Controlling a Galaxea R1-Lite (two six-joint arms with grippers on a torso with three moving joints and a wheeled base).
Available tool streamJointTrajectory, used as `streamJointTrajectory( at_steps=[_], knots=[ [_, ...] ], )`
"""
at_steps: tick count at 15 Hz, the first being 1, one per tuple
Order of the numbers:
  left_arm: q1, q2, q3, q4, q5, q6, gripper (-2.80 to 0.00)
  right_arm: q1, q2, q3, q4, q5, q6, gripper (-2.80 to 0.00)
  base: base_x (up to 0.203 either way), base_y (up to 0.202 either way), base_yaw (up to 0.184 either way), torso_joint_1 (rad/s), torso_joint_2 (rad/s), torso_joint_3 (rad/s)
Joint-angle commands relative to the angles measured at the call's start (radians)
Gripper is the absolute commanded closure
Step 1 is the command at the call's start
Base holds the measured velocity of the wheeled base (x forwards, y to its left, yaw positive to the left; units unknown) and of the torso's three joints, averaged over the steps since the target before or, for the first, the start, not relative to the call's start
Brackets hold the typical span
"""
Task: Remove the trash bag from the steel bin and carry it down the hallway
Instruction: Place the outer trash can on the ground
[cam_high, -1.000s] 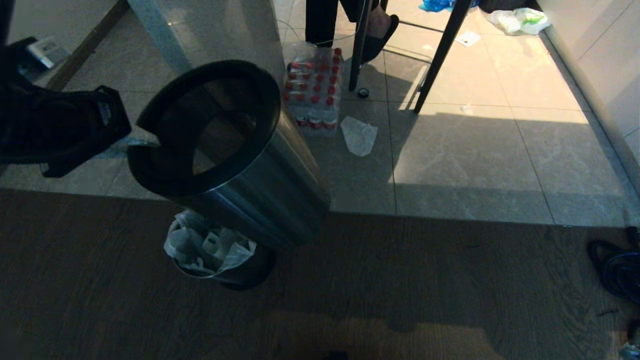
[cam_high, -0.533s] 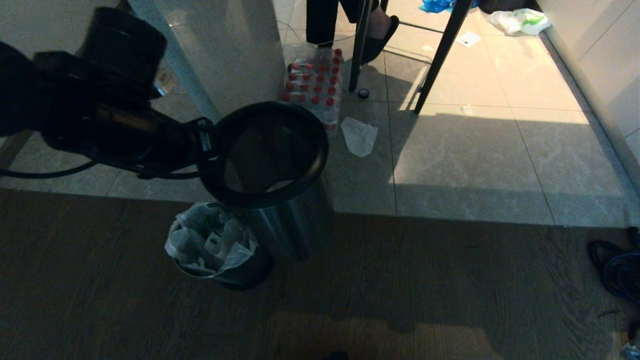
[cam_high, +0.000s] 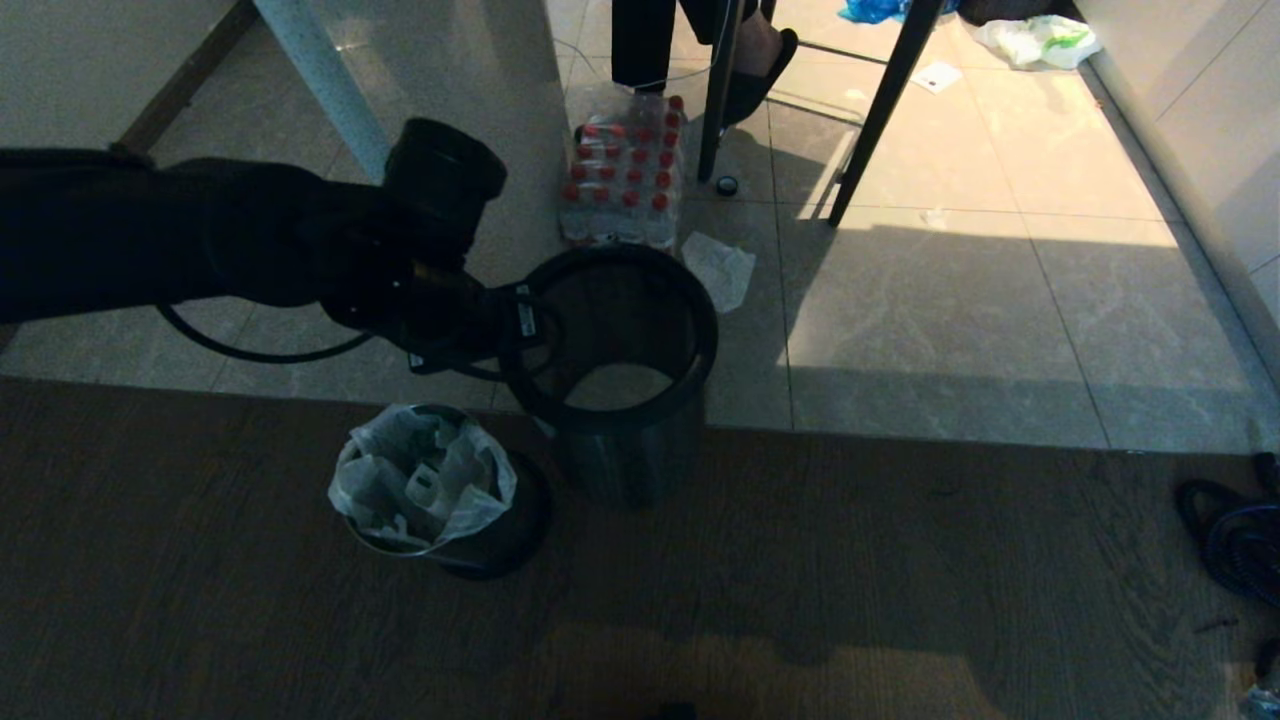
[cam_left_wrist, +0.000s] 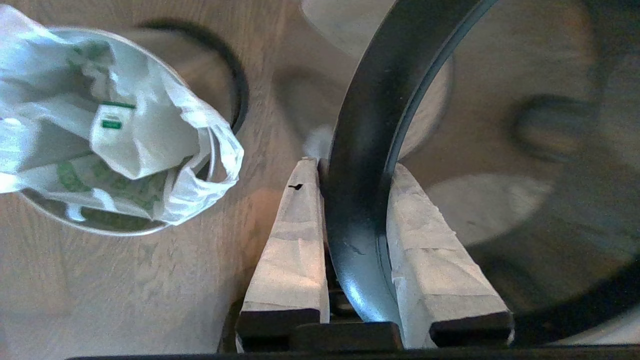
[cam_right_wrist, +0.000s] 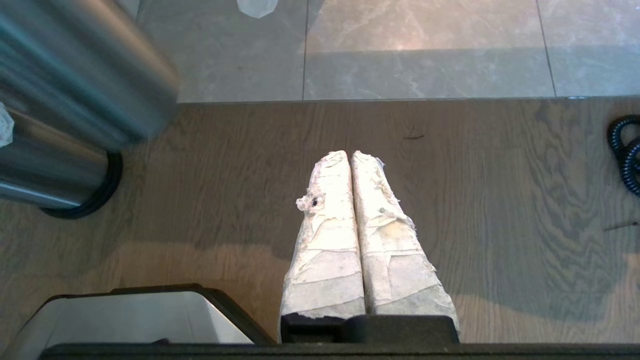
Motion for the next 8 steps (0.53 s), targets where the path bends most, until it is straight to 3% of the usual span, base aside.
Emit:
streamJointTrajectory(
  at_steps=[1, 8],
  knots=[
    [-0.002, 0.091, -0.003, -0.024, 0.002, -0.003, 0.00, 0.000, 0.000, 0.000, 0.000, 0.000, 0.000, 0.00, 0.000, 0.000, 0.000, 0.000, 0.00, 0.000],
    [0.003, 0.390, -0.031, -0.341, -0.014, 0.085, 0.00, 0.000, 0.000, 0.000, 0.000, 0.000, 0.000, 0.00, 0.000, 0.000, 0.000, 0.000, 0.00, 0.000]
  ],
)
